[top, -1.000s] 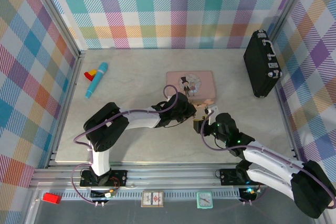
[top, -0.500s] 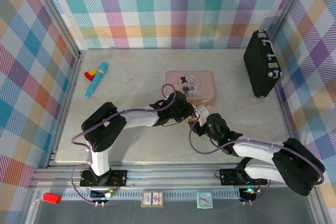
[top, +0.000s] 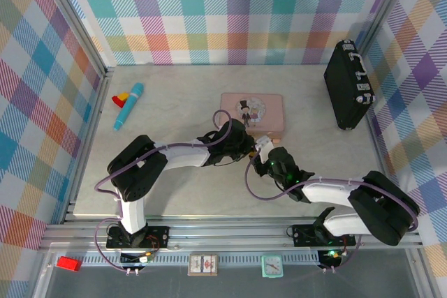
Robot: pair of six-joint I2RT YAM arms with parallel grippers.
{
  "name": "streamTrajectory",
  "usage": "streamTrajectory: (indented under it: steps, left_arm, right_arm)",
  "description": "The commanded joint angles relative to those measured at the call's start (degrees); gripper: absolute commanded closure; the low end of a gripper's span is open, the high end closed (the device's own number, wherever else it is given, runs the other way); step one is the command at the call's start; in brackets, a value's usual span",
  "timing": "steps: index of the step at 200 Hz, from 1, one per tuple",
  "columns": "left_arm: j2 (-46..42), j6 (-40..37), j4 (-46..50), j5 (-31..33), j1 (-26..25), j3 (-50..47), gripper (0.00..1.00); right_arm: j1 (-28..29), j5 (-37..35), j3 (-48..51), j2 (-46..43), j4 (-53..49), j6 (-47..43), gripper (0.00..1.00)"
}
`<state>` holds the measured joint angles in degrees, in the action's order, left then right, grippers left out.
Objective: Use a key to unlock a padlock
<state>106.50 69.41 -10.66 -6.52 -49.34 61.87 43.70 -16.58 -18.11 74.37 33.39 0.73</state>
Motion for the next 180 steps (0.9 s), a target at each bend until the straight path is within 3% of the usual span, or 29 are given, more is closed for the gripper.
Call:
streamTrajectory:
  steps: [1,39,97,136,180]
  left_arm:
    - [-3.74,0.29,-3.14,-2.88,-0.64,0.62,1.0]
    - [-3.8,0.73,-4.11,-3.31,-0.8,0.36,1.0]
    - [-4.3,0.73,-4.63,-2.44,-0.39,-0.52,1.0]
    - [-4.49,-0.16,-4.25,-1.85,0.53,-1.26,1.0]
    - [-6.05,-6.39,-1.01,-0.64,1.1,-1.62,1.0]
  right_arm:
    - [-0.12,-3.27,-1.38,0.6,2.32,3.24,0.75]
    - [-0.63,-1.32,-2.31,1.09,2.13,10.21,0.81]
    - [-5.35,10.42,-1.72,-0.01,-1.78,29.65,0.86]
    - [-5.73,13.48,0.57,-1.38,-2.7,41.13,0.87]
    - [-5.74,15.65,1.31,-3.2,-4.91,47.84,0.75]
